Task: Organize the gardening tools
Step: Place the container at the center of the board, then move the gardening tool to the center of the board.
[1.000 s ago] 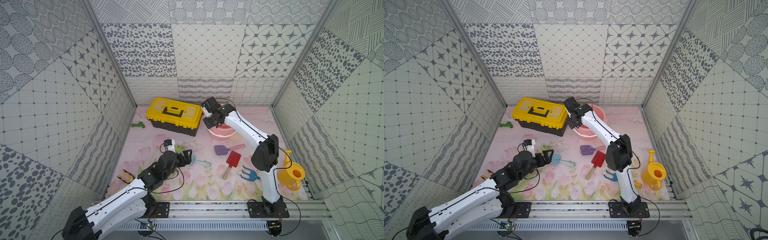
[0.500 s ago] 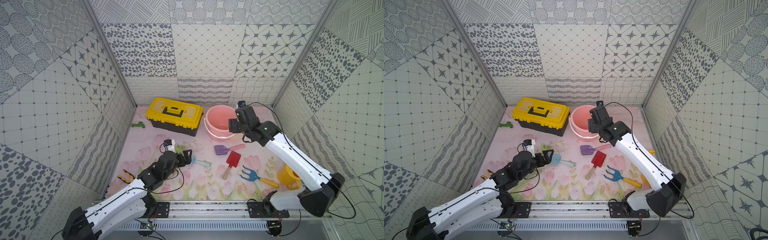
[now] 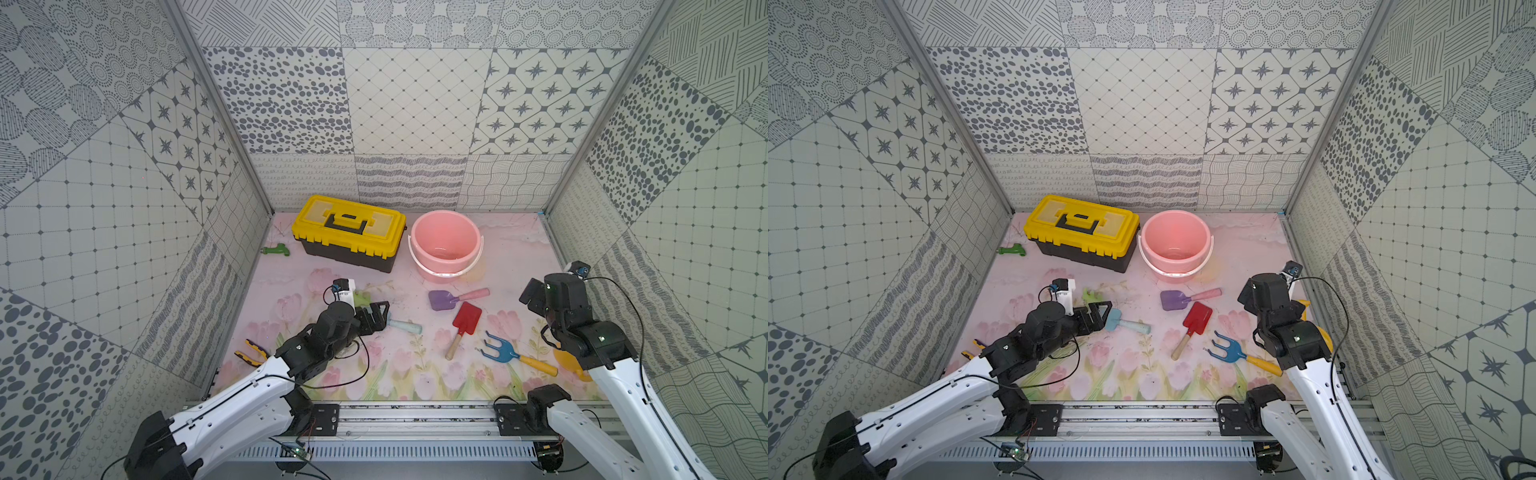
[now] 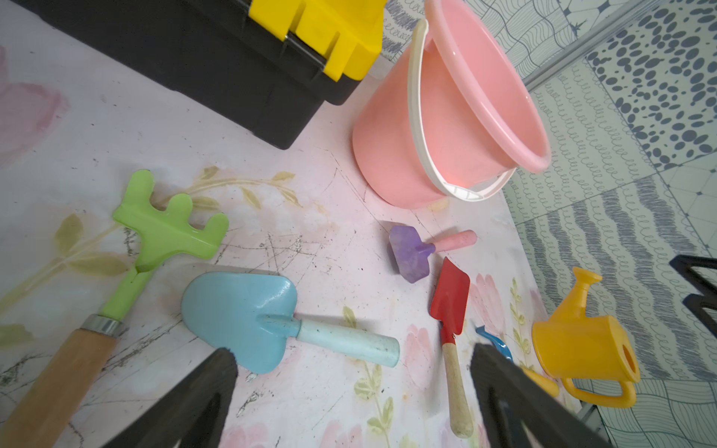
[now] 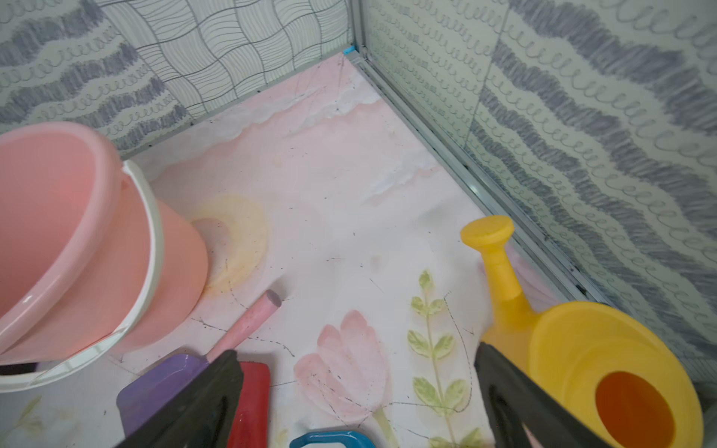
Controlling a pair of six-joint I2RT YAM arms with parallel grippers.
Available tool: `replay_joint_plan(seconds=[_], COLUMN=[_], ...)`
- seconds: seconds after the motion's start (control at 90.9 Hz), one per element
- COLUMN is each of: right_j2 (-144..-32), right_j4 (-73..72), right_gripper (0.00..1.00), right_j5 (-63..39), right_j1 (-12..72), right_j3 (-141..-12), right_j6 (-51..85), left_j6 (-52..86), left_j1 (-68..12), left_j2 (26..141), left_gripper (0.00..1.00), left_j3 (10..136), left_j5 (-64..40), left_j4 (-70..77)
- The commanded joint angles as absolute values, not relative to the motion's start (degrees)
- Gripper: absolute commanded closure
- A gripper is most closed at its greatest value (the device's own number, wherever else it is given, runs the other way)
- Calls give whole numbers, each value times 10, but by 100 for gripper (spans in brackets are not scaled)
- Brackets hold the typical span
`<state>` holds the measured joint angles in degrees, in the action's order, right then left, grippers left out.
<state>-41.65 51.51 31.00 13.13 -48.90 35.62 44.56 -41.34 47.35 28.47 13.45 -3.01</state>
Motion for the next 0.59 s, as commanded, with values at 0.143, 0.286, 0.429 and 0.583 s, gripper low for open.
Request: replay_joint_plan(seconds=[0.143,0.286,0.429,0.583], right_j2=[-382,-379,-420,-451], right_j4=[618,614,575,497], right_gripper=[3,3,3,3], right_j5=[364,375,351,266], right_j1=[104,88,18,-109], right_j3=[-467,-448,-431,-399], right_j6=[482,500,480,434], left_j6=[415,417,420,419], left_j1=[-439,-444,-445,-446], left_j2=[479,477,477,476], left_gripper=[0,0,0,1], left_j3=[305,304,303,303], left_j5=[61,58,53,55], left_j4=[6,8,10,10])
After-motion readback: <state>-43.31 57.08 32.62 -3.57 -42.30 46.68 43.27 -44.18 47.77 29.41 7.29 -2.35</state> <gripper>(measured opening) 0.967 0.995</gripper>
